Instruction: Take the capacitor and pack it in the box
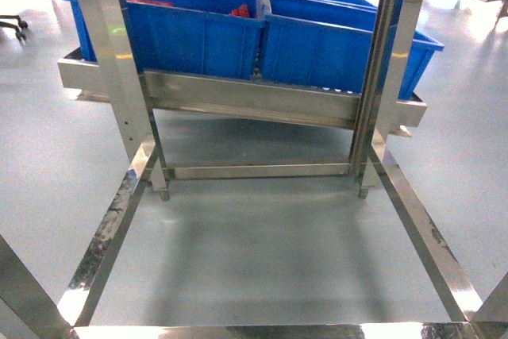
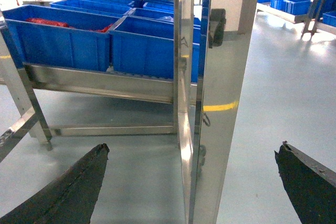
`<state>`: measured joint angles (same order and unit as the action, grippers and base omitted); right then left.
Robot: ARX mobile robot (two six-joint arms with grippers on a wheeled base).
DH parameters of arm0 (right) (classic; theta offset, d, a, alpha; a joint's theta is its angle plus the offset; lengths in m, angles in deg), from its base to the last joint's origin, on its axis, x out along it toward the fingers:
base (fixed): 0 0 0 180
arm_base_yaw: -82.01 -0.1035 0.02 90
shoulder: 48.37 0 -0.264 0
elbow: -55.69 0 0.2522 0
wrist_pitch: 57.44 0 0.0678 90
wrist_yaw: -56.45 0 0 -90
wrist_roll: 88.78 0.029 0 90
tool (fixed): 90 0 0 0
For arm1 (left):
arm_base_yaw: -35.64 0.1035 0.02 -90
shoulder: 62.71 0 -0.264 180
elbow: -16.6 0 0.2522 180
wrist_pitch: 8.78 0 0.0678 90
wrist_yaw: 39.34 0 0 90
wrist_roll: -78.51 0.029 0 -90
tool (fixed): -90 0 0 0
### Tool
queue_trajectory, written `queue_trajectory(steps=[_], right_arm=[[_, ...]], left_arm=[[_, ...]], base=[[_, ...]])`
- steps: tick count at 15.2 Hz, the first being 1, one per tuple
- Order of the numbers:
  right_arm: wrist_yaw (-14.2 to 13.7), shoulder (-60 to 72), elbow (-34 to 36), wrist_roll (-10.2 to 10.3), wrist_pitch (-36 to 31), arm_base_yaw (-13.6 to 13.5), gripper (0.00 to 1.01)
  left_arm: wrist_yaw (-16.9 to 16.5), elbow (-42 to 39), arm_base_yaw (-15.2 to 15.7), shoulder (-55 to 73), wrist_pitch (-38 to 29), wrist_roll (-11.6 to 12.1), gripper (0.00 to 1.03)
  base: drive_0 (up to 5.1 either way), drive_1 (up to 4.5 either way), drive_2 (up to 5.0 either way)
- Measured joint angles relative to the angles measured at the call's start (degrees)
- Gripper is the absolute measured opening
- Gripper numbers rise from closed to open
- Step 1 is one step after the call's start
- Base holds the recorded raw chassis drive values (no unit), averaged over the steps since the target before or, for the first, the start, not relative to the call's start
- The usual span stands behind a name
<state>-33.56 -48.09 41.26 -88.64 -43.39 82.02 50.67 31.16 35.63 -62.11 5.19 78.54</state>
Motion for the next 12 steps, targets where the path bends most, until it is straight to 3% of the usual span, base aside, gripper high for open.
queue_trajectory(steps=[12], right_arm=[[0.0,0.0,0.0,0.0,0.0,0.0,0.98]], left_arm=[[0.0,0.0,0.0,0.0,0.0,0.0,0.98]], base=[[0.0,0.0,0.0]])
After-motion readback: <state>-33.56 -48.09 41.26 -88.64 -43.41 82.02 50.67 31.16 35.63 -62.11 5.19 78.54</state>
